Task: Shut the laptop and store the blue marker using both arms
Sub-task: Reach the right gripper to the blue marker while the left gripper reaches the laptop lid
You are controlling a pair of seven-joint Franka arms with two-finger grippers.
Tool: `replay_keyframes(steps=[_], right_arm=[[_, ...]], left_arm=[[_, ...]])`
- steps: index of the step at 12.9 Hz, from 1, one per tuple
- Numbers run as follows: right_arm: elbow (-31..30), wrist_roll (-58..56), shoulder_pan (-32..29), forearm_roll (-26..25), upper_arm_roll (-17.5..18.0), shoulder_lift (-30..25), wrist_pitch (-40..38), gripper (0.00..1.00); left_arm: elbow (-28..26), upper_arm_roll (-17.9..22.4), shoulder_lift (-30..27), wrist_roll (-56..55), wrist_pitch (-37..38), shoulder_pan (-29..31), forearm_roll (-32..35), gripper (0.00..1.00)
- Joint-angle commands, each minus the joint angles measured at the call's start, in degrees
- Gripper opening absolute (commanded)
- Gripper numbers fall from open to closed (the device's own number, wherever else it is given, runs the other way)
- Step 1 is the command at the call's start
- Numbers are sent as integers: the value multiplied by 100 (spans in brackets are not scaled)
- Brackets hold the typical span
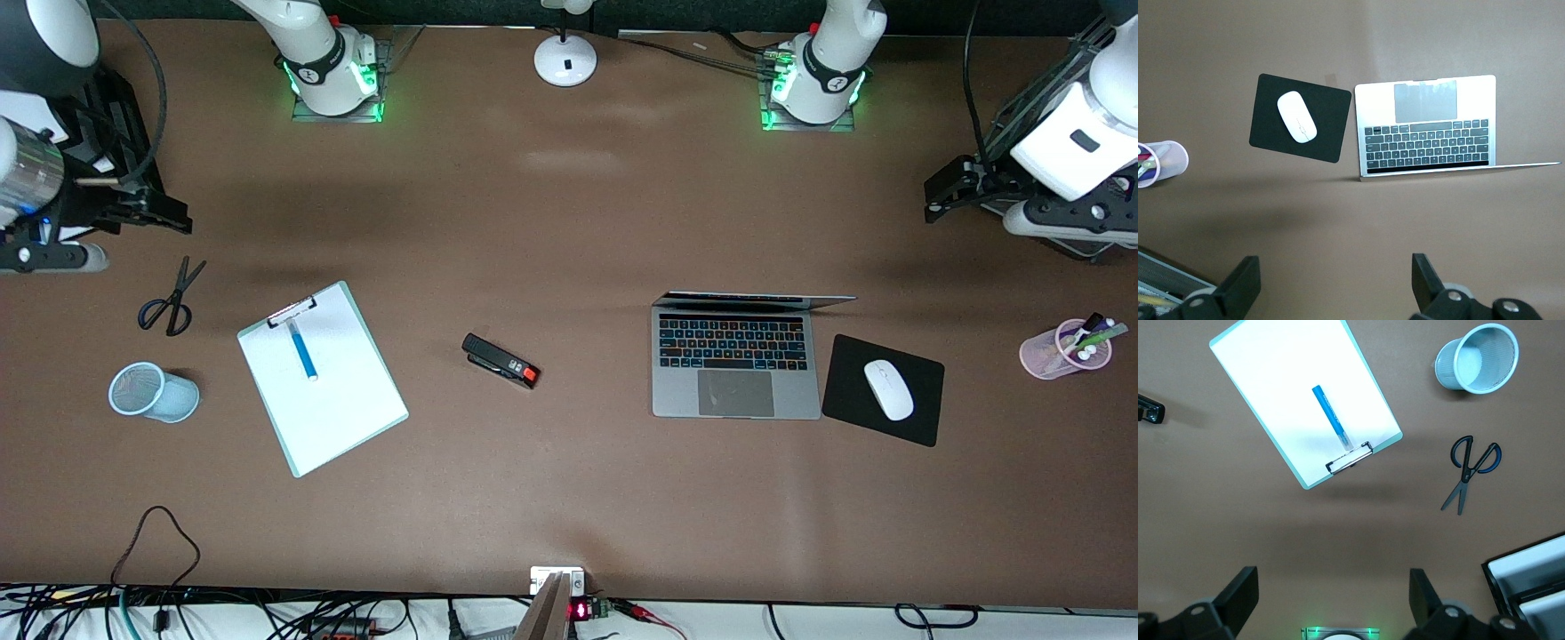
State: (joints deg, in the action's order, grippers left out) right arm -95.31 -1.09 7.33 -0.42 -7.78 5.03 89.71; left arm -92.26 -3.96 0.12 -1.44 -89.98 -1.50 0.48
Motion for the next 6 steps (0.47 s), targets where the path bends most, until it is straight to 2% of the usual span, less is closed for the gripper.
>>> replay_keyframes(steps=[1, 3, 6], right_arm=[[74, -5, 75, 24, 5, 261, 222, 100], [65, -75, 242, 16, 5, 585, 738, 100], [74, -812, 269, 7, 5, 1077, 1284, 100]], left_arm=[[279, 9, 514, 38, 226, -44, 5, 100], [340, 9, 665, 56, 271, -70, 5, 100], [341, -8, 744, 65, 297, -123, 14, 100]])
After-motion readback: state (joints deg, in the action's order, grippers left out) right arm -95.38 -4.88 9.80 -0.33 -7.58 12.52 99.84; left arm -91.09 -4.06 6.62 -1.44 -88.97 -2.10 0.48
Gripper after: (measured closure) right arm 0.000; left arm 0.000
